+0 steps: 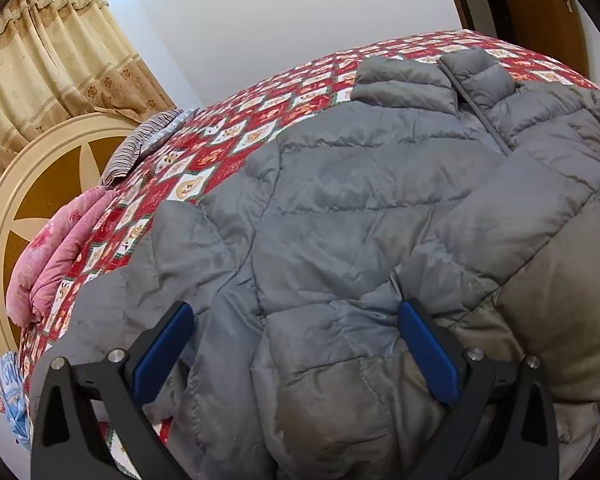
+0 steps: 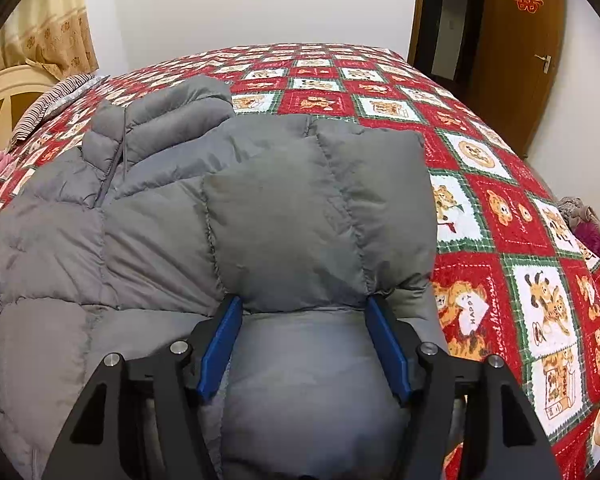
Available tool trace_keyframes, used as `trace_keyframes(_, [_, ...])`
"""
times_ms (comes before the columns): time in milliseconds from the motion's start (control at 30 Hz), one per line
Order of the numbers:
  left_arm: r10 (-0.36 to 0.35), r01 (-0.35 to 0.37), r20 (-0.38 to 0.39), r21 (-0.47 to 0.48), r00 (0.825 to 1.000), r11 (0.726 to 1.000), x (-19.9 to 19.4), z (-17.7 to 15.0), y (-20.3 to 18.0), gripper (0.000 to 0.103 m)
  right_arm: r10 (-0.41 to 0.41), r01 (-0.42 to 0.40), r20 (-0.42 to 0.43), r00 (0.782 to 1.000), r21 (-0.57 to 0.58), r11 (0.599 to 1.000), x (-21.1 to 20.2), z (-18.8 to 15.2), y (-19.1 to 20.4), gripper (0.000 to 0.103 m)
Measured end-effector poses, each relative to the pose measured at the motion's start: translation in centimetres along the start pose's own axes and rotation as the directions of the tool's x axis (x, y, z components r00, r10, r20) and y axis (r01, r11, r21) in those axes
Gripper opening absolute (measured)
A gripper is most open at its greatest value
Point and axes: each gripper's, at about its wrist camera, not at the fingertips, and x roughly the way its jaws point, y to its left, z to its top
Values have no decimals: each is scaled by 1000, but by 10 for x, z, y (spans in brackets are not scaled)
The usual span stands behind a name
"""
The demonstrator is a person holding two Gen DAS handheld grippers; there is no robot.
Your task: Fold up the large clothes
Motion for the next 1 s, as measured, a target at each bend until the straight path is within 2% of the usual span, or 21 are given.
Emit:
trace_keyframes(100, [-11,11,-3,-10,1000,1000,0,0,1,103,-11,11,-8,1000,-14,1000,-1,1,4,66])
trace_keyframes(200, [-20,20,-6,-19,1000,1000,1,-1,2,103,-34,32,-77,996,-29,999,-13,12,7,66])
trace_keyframes(300, [-27,26,-7,-26,1000,999,2,0,4,103,16,-16,20,1000,12,1000,-59,17,18,66])
trace_keyframes(400, [-31,31,-7,-30,999,999,3,0,7,103,91,-86,65,994,-75,993,-90,10,61,67])
trace_keyframes(500, [-39,39,-8,-42,999,998,3,-1,9,103,129,-123,34,991,-139,983,-80,-5,97,67])
trace_keyframes(600, [-42,42,-8,-44,999,998,3,-1,8,103,123,-124,-12,992,-162,979,-57,-21,114,67])
trace_keyframes(767, [-50,49,-12,-50,999,998,4,-1,8,103,120,-121,-18,993,-157,980,-36,-34,111,68])
trace_keyframes(1000, [-42,42,-10,-44,999,998,5,0,7,103,110,-107,8,994,-163,981,-33,-41,115,71])
